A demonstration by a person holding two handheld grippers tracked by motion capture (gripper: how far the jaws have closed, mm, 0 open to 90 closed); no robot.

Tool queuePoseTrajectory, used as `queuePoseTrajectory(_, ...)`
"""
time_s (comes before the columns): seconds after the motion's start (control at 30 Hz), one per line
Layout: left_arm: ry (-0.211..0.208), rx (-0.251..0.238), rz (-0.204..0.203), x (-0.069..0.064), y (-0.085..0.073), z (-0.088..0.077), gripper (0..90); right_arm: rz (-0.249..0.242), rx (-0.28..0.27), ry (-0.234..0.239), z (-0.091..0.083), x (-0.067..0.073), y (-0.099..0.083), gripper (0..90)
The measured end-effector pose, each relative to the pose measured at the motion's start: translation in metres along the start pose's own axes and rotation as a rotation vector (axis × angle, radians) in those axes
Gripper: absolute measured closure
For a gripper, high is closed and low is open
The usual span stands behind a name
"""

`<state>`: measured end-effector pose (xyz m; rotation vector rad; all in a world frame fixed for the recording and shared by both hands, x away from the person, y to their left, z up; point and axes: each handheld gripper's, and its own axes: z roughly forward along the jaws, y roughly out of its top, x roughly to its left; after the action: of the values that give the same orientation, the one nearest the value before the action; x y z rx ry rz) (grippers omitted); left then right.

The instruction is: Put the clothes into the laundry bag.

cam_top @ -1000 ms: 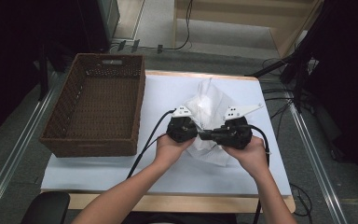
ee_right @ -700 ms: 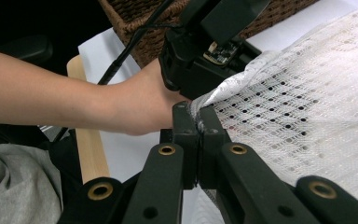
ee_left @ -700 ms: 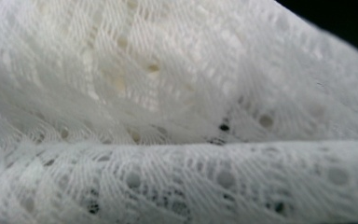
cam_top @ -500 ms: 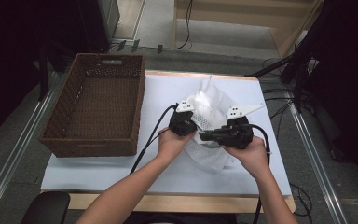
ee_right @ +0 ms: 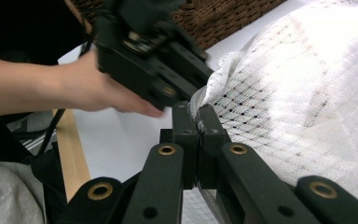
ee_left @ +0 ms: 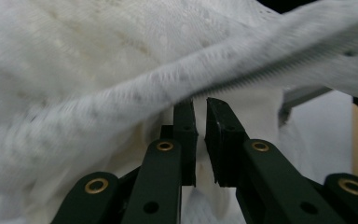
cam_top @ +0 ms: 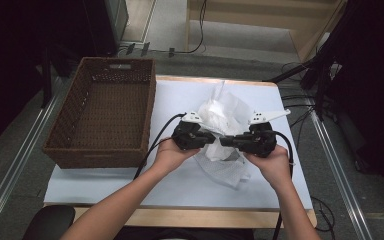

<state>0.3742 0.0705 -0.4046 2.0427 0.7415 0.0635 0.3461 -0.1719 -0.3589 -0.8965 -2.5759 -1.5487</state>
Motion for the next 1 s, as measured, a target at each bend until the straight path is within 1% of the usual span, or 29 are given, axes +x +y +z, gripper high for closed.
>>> queuePoseTrajectory(0.07,-0.023,-0.003,-0.014,0.002,-0.004,-0.009,77.5,0.005,0.003,-0.003,0.001,0.001,0.0,90.0)
queuePoseTrajectory(0.1,-0.017,-0.001,-0.013,0.002,-0.008,-0.015,76.7,0.003,0.005,-0.003,0.001,0.001,0.0,90.0)
queuePoseTrajectory(0.17,-0.024,0.009,-0.022,0.004,-0.013,-0.021,75.5,0.006,0.006,-0.005,0.001,0.001,0.001,90.0)
queuePoseTrajectory(0.3,-0.015,0.043,-0.026,0.008,-0.025,-0.024,75.1,0.009,0.003,-0.008,0.002,0.0,0.001,90.0)
queuePoseTrajectory(0.33,-0.006,0.055,-0.037,0.01,-0.029,-0.024,75.0,0.012,0.002,-0.01,0.002,0.0,0.001,90.0)
queuePoseTrajectory(0.37,0.0,0.06,-0.046,0.01,-0.03,-0.023,73.9,0.011,-0.001,-0.017,0.002,0.0,0.001,90.0)
queuePoseTrajectory(0.43,0.029,0.078,-0.033,0.008,-0.033,-0.02,65.9,0.011,-0.001,-0.018,0.002,0.0,0.001,90.0)
queuePoseTrajectory(0.47,0.042,0.08,-0.027,0.007,-0.035,-0.018,60.8,0.01,0.0,-0.017,0.002,0.0,0.001,90.0)
queuePoseTrajectory(0.5,0.049,0.079,-0.031,0.007,-0.037,-0.017,57.1,0.013,0.002,-0.018,0.002,0.0,0.001,90.0)
queuePoseTrajectory(0.6,0.074,0.07,-0.064,0.01,-0.041,-0.015,47.0,0.015,-0.002,-0.019,0.001,-0.001,0.001,90.0)
queuePoseTrajectory(0.63,0.071,0.07,-0.082,0.012,-0.043,-0.015,44.4,0.017,-0.002,-0.02,0.001,-0.001,0.0,90.0)
queuePoseTrajectory(0.67,0.058,0.069,-0.107,0.015,-0.045,-0.014,42.3,0.015,-0.003,-0.021,0.0,-0.002,0.0,90.0)
queuePoseTrajectory(0.7,0.053,0.082,-0.124,0.019,-0.047,-0.012,39.2,0.015,-0.002,-0.02,0.0,-0.002,0.0,90.0)
queuePoseTrajectory(0.73,0.064,0.09,-0.137,0.021,-0.048,-0.009,37.5,0.017,0.0,-0.021,0.001,-0.002,0.0,90.0)
queuePoseTrajectory(0.77,0.087,0.093,-0.134,0.023,-0.049,-0.007,37.2,0.017,0.0,-0.021,0.001,-0.001,0.001,90.0)
queuePoseTrajectory(0.83,0.113,0.079,-0.138,0.026,-0.05,-0.002,37.2,0.014,0.003,-0.019,0.002,-0.001,0.001,90.0)
queuePoseTrajectory(0.9,0.11,0.079,-0.13,0.026,-0.048,0.004,39.6,0.014,0.004,-0.017,0.003,0.0,0.002,90.0)
queuePoseTrajectory(0.93,0.096,0.093,-0.134,0.027,-0.047,0.008,41.0,0.012,0.005,-0.017,0.004,0.0,0.002,90.0)
queuePoseTrajectory(0.97,0.09,0.101,-0.15,0.028,-0.046,0.013,41.7,0.011,0.005,-0.016,0.004,0.0,0.002,90.0)
queuePoseTrajectory(1.0,0.102,0.114,-0.155,0.028,-0.045,0.017,42.6,0.01,0.007,-0.015,0.005,0.001,0.002,90.0)
